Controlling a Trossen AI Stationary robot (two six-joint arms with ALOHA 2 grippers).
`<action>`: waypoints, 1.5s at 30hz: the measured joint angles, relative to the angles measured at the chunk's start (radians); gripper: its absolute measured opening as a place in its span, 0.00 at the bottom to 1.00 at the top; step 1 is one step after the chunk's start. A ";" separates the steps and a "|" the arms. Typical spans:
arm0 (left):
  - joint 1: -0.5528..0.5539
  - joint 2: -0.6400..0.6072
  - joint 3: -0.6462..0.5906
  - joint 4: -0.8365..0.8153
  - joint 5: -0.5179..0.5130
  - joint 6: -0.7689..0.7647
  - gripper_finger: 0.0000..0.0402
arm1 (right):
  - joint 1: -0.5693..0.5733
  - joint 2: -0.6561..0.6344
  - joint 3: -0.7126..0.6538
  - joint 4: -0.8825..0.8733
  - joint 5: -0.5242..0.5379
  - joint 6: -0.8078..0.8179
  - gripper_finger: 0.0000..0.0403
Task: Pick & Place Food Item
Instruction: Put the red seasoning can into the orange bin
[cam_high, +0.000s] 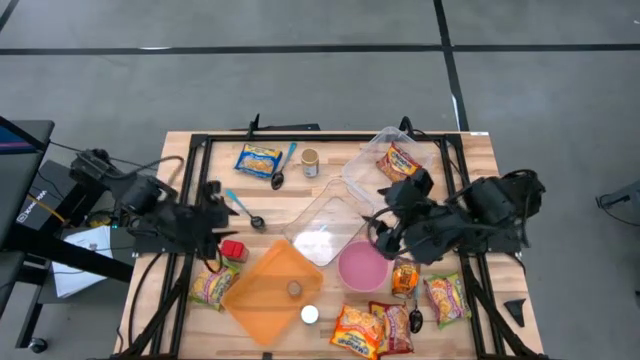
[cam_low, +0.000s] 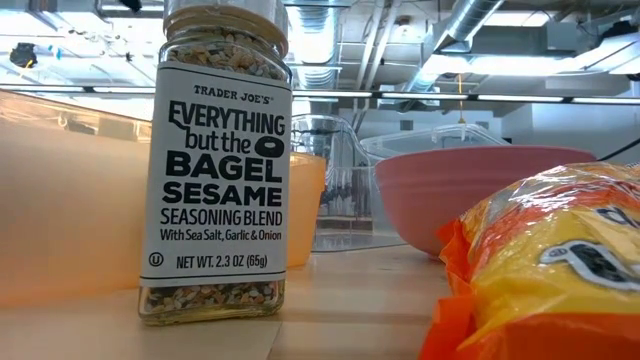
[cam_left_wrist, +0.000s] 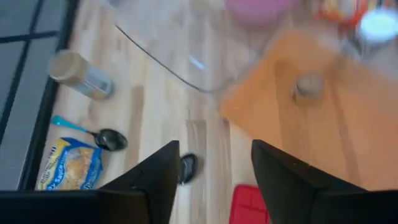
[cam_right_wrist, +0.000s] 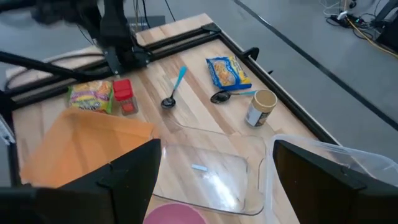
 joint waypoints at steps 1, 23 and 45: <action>0.004 0.025 0.000 -0.007 0.021 0.009 0.53 | -0.001 -0.011 0.000 0.000 0.000 0.000 0.76; 0.033 0.138 -0.455 0.176 0.331 0.050 0.75 | 0.000 -0.071 0.001 0.000 0.001 -0.048 0.76; 0.064 0.162 -0.470 0.193 0.328 0.049 0.56 | 0.000 -0.072 0.001 0.000 0.008 -0.045 0.76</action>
